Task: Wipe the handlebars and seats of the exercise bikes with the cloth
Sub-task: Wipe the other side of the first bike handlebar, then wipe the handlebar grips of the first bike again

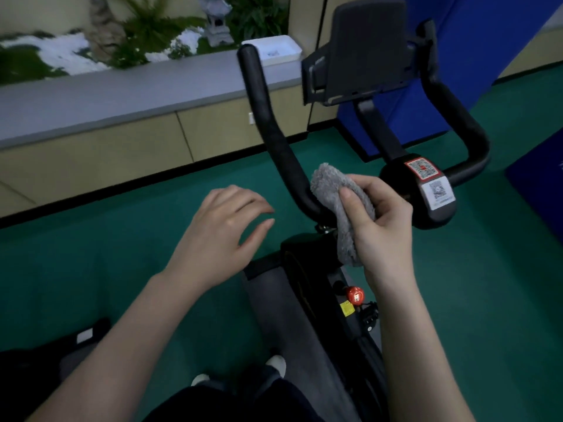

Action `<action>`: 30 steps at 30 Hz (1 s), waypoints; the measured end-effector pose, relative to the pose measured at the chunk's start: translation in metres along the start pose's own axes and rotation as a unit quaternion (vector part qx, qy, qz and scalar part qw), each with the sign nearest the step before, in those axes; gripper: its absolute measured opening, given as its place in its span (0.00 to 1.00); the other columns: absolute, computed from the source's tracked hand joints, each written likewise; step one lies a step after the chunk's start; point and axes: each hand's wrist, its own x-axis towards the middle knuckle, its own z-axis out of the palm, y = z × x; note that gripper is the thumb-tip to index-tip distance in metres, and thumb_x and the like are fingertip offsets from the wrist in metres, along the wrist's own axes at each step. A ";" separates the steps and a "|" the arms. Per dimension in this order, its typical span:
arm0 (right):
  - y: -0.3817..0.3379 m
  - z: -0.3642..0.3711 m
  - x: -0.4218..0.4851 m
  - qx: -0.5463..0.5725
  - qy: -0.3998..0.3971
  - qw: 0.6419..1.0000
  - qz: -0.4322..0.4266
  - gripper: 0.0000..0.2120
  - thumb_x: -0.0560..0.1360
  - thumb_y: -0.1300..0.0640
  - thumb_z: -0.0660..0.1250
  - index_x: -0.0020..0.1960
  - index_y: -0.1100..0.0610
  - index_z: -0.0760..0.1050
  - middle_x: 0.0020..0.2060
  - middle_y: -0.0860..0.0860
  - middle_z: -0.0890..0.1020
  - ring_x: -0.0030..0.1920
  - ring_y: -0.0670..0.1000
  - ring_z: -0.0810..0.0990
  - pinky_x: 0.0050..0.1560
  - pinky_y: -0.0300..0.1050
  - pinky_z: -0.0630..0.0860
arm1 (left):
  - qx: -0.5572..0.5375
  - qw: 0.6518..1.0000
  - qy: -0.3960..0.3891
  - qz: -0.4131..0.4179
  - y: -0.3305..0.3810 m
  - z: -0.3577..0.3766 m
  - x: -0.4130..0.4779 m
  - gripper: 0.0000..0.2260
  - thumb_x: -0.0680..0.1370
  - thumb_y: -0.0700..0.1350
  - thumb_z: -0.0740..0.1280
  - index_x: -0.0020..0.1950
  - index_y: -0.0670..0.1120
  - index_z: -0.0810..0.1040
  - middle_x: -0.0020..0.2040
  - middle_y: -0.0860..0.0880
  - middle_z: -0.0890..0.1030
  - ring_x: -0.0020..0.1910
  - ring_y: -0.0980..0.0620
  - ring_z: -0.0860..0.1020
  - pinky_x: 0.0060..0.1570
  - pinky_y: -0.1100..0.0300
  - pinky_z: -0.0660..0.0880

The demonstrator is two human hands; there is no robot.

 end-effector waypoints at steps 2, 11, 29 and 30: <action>-0.002 0.016 -0.008 0.002 -0.020 1.000 -0.003 0.06 0.77 0.65 0.65 0.49 0.60 0.80 0.42 0.49 0.83 0.45 0.45 0.81 0.47 0.37 0.75 | 0.005 0.998 -0.036 -0.044 -0.011 -0.005 -0.019 0.17 0.79 0.54 0.57 0.56 0.45 0.79 0.52 0.52 0.80 0.53 0.51 0.76 0.57 0.57 0.66; -0.015 0.114 -0.063 -0.006 -0.149 0.989 -0.001 0.07 0.77 0.64 0.65 0.49 0.56 0.80 0.43 0.47 0.83 0.46 0.45 0.81 0.48 0.38 0.75 | 0.034 0.969 -0.113 -0.218 -0.068 -0.028 -0.149 0.22 0.79 0.57 0.60 0.69 0.48 0.71 0.68 0.51 0.74 0.67 0.50 0.70 0.68 0.53 0.62; -0.048 0.308 -0.267 -0.026 -0.413 0.910 -0.001 0.11 0.76 0.65 0.66 0.44 0.49 0.78 0.41 0.44 0.82 0.45 0.46 0.80 0.48 0.37 0.75 | 0.080 0.825 -0.041 -0.558 -0.089 -0.109 -0.483 0.24 0.79 0.59 0.58 0.73 0.51 0.67 0.73 0.55 0.67 0.74 0.55 0.60 0.71 0.57 0.53; -0.050 0.316 -0.277 -0.026 -0.429 0.903 -0.005 0.11 0.76 0.65 0.66 0.44 0.50 0.79 0.41 0.44 0.82 0.44 0.46 0.80 0.48 0.37 0.75 | 0.080 0.813 -0.038 -0.576 -0.086 -0.112 -0.497 0.24 0.80 0.60 0.57 0.73 0.52 0.66 0.73 0.55 0.66 0.74 0.55 0.60 0.71 0.57 0.53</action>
